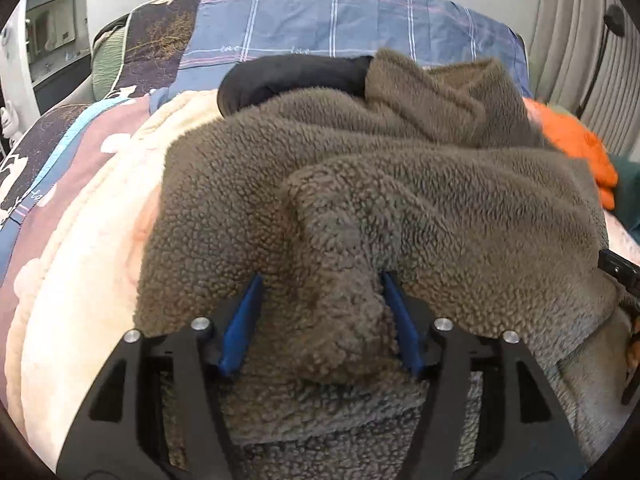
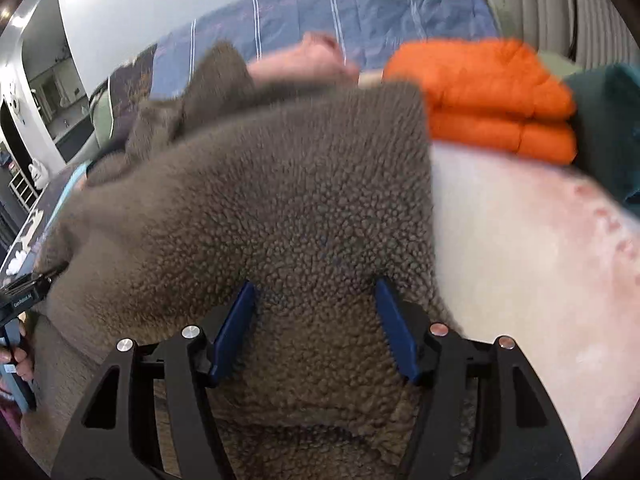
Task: Fold large clothes
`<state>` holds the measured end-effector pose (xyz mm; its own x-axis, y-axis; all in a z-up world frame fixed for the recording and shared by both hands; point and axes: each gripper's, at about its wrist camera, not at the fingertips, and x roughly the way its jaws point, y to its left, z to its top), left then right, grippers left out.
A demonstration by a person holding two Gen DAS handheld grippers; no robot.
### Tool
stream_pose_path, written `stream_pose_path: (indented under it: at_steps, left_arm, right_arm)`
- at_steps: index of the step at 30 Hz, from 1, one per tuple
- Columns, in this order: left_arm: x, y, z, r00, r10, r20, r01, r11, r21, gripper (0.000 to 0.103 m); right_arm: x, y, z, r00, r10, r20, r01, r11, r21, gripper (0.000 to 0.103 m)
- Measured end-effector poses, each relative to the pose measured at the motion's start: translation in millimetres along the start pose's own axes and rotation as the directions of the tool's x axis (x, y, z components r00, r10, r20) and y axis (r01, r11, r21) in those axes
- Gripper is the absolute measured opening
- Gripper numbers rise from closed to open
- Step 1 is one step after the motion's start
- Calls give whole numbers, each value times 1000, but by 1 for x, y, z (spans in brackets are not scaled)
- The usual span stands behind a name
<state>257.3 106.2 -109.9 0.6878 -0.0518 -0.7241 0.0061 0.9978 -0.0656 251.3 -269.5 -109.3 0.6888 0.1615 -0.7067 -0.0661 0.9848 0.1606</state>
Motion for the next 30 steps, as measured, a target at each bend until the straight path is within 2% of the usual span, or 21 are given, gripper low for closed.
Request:
stream_pose_path:
  at_steps: [3, 5, 6, 9, 12, 14, 15, 17, 20, 24, 30]
  left_arm:
    - [-10, 7, -3, 1000, -6, 4, 6, 1000, -7, 67]
    - [-31, 12, -4, 999, -13, 42, 14, 999, -44, 78]
    - [-43, 15, -7, 998, -21, 66, 24, 998, -53, 78]
    - [-85, 28, -24, 996, -18, 92, 19, 1000, -10, 84]
    - [-113, 40, -56, 999, -13, 40, 10, 998, 64, 86]
    - [-119, 51, -85, 996, -61, -66, 64, 996, 55, 87]
    - [-121, 54, -93, 993, -69, -93, 74, 996, 50, 87]
    - [-127, 62, -117, 986, -85, -144, 93, 994, 50, 87]
    - [-136, 69, -142, 981, -135, -136, 139, 990, 18, 87]
    - [-147, 79, -153, 972, -202, -119, 196, 979, -55, 85]
    - [-169, 69, -176, 975, -184, -126, 184, 983, -11, 86]
  right_arm:
    - [0, 0, -2, 1000, -15, -4, 15, 1000, -3, 63]
    - [-11, -8, -3, 999, -4, 36, 3, 1000, 31, 60]
    - [-19, -12, -3, 998, 4, 58, -7, 998, 54, 59]
    - [-50, -39, -7, 992, -83, 92, 68, 985, 156, 61]
    - [-75, -69, -19, 999, 4, 31, -10, 984, 180, 61]
    - [-94, -80, -34, 1000, -9, 8, 7, 991, 135, 63]
    - [-104, -86, -46, 1000, -4, -8, 5, 993, 115, 64]
    - [-119, -102, -75, 996, 65, -64, -55, 987, 148, 64]
    - [-135, -121, -115, 979, 170, -109, -142, 963, 228, 64]
    - [-160, -126, -147, 966, 242, -91, -213, 943, 256, 64]
    - [-190, -126, -184, 956, 289, -53, -265, 925, 271, 64]
